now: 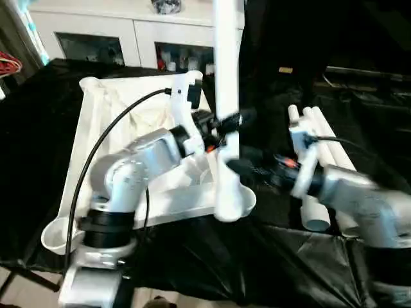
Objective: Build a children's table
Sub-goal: Pick table leg
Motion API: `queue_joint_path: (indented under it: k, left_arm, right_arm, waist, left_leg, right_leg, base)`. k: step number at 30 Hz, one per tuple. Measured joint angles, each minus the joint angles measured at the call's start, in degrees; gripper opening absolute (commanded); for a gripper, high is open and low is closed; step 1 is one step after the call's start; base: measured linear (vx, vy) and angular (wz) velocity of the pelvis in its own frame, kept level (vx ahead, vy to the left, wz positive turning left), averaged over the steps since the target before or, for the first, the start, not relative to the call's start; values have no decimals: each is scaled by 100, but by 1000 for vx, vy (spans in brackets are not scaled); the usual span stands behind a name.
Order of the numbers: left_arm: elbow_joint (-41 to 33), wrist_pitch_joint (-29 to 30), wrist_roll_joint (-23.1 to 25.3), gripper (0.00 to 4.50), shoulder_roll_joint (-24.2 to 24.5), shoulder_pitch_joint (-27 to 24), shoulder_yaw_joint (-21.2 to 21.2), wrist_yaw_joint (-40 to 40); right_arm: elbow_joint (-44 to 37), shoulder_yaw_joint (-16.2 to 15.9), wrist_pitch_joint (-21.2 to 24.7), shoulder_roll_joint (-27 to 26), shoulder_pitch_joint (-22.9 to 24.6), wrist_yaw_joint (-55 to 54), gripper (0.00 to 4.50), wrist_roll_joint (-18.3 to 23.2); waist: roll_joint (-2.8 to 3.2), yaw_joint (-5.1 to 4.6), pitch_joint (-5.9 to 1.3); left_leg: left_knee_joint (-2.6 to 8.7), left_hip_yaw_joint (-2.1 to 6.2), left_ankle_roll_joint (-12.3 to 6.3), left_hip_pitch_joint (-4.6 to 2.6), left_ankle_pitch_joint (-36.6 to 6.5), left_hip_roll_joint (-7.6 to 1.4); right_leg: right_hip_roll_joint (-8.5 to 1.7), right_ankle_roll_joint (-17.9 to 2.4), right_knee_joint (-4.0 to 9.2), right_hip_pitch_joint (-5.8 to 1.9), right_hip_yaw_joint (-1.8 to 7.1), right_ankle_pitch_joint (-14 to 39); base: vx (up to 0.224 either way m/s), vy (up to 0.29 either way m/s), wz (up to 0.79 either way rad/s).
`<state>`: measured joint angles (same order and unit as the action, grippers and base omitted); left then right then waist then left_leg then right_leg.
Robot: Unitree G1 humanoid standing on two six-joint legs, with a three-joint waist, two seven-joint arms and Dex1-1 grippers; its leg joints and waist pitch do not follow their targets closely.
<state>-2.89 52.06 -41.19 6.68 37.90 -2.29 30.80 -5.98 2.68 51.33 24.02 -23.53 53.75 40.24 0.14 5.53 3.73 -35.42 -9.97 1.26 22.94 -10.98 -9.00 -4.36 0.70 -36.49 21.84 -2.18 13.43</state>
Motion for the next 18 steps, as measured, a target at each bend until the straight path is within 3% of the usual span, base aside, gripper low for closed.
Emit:
queue_joint_path:
  k: [5,11,12,15,18]
  left_arm:
    - [29,49,-594,186,44,96,-23,1057]
    - [61,-59,-646,186,-113,210,68,1268]
    - [73,-77,-645,186,-121,210,99,1270]
    - [127,-107,-645,186,-145,210,113,1303]
    - [162,-133,-645,186,-138,211,111,1401]
  right_arm:
    - [18,-297,67,449,-77,913,359,199]
    - [139,-409,68,492,-208,1188,359,229]
    - [174,-453,69,491,-211,1202,330,228]
    - [187,-550,78,492,-219,1293,323,233]
    - [224,-567,89,502,-252,1343,281,237]
  waist:
    - [13,33,-3]
    - [12,66,-3]
    - [12,73,-3]
    - [12,90,-2]
    - [11,92,-2]
  left_leg:
    - [-14,-1,-4,-3,10,-4]
    - [-18,-5,-10,-8,41,-9]
    - [-18,-6,-9,-8,46,-11]
    - [-17,-6,-5,-8,60,-17]
    - [-17,-8,-2,-8,66,-20]
  right_leg:
    - [-3,-1,-26,0,-3,0]
    - [-5,-20,-48,0,-7,-11]
    - [-5,-22,-49,0,-8,-13]
    - [-5,-29,-52,0,-16,-18]
    - [-5,-29,-52,0,-19,-25]
  base:
    - [0,0,0]
    - [0,0,0]
    - [0,0,0]
    - [0,0,0]
    - [0,0,0]
